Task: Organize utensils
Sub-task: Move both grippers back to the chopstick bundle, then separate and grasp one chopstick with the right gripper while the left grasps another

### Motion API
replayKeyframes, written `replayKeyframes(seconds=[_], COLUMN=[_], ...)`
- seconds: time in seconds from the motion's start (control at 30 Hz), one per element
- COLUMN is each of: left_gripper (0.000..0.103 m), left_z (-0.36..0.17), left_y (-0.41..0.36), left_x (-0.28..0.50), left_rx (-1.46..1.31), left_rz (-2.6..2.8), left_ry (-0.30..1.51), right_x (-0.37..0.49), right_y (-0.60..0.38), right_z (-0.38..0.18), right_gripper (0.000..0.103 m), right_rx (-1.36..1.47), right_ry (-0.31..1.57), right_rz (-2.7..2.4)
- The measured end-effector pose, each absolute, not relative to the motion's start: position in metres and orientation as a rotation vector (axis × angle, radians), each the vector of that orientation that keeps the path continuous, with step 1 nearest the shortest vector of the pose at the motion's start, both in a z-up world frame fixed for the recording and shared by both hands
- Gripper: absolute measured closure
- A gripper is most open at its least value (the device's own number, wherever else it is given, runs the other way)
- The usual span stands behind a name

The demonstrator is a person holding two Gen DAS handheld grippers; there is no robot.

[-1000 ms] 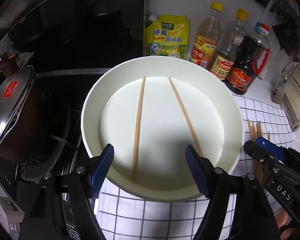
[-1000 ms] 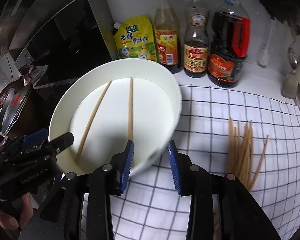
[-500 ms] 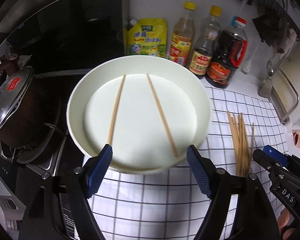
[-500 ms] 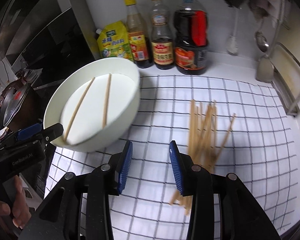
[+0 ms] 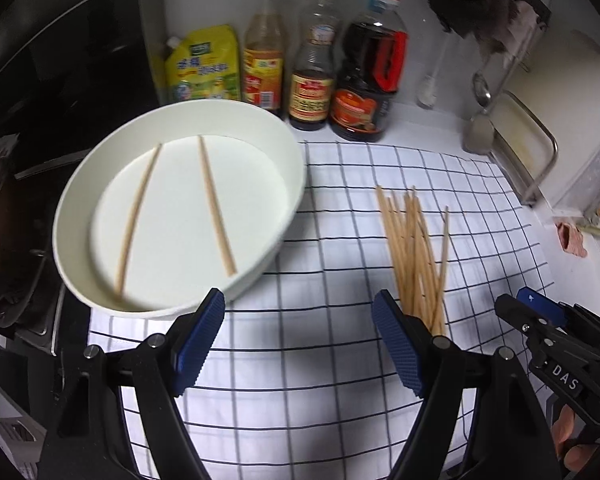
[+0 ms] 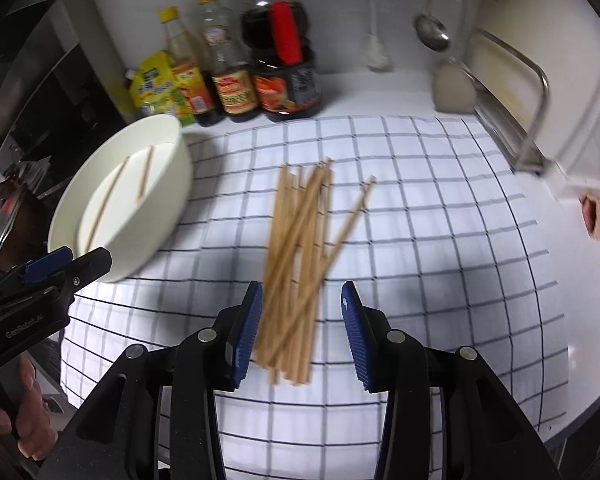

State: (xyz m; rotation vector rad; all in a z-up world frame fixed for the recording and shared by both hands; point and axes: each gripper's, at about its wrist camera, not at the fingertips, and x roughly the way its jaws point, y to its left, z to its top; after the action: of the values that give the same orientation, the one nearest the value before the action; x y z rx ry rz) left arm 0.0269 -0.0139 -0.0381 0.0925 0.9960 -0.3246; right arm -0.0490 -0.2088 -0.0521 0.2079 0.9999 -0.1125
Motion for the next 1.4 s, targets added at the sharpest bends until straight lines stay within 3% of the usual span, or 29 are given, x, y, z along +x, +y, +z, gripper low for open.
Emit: replayKeyframes(seconds=[0.57, 1.4], left_gripper=[0.028, 0.027], left_z=[-0.108, -0.137], left_y=[-0.066, -0.088], left_x=[0.028, 0.038], left_rx=[0.149, 0.155], left_rz=[-0.333, -0.292], left_ry=[1.037, 1.059], right_x=[-0.024, -0.011], right_y=[-0.239, -0.256], right_z=[-0.126, -0.141], right_gripper=[0.063, 0.06], right_rx=[0.232, 0.158], right_ry=[1.058, 1.054], right_rz=[-0.11, -0.115])
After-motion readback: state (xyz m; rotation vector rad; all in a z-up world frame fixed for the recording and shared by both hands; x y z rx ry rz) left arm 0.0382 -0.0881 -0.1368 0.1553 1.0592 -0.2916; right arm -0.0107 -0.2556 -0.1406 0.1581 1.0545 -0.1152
